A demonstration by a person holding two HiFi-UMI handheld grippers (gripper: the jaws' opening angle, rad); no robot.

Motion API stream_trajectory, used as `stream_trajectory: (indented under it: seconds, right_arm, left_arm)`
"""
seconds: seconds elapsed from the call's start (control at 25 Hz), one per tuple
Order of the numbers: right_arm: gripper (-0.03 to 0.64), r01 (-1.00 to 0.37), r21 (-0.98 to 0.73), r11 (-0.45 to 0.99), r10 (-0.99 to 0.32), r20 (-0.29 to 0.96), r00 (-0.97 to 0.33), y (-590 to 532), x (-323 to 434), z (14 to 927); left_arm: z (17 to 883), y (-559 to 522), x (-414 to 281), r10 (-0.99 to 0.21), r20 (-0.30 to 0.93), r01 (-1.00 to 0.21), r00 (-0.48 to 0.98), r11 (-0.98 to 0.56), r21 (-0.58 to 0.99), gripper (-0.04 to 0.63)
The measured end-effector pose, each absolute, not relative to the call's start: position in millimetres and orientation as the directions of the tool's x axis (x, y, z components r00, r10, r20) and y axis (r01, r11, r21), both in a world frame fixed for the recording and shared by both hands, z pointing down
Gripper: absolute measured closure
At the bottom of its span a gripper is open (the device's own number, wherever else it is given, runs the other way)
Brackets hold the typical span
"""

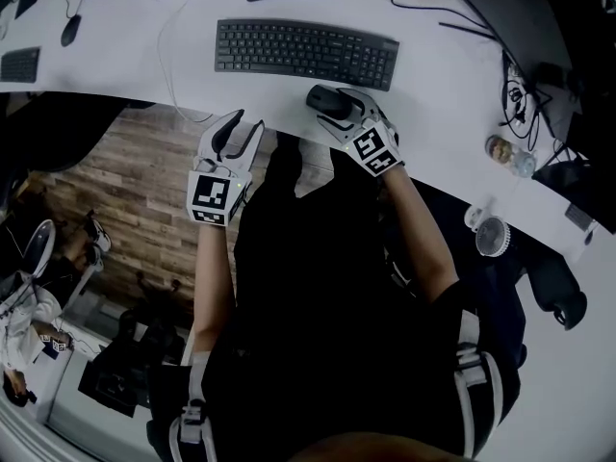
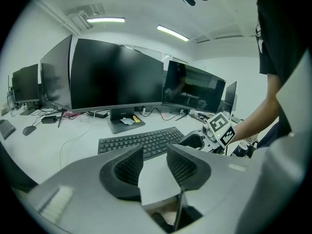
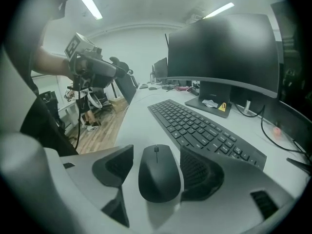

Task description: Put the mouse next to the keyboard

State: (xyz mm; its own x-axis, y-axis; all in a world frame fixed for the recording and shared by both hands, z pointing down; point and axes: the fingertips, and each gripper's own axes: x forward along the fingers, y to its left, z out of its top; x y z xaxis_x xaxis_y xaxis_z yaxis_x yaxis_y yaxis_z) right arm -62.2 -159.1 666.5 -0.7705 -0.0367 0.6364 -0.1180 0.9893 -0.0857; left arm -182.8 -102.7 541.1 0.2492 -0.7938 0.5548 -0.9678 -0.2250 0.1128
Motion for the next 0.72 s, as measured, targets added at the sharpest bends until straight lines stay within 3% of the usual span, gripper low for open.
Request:
stream_trajectory:
  seconds: [0.72]
  right_arm:
    - [0.314,0.03,-0.044,0.999,0.052,0.704,-0.708,-155.5,-70.6,696.4]
  left_arm:
    - [548.5,-96.4,-179.6,-0.798,0.571,-0.981,0.192,-0.153,0.117,0.44]
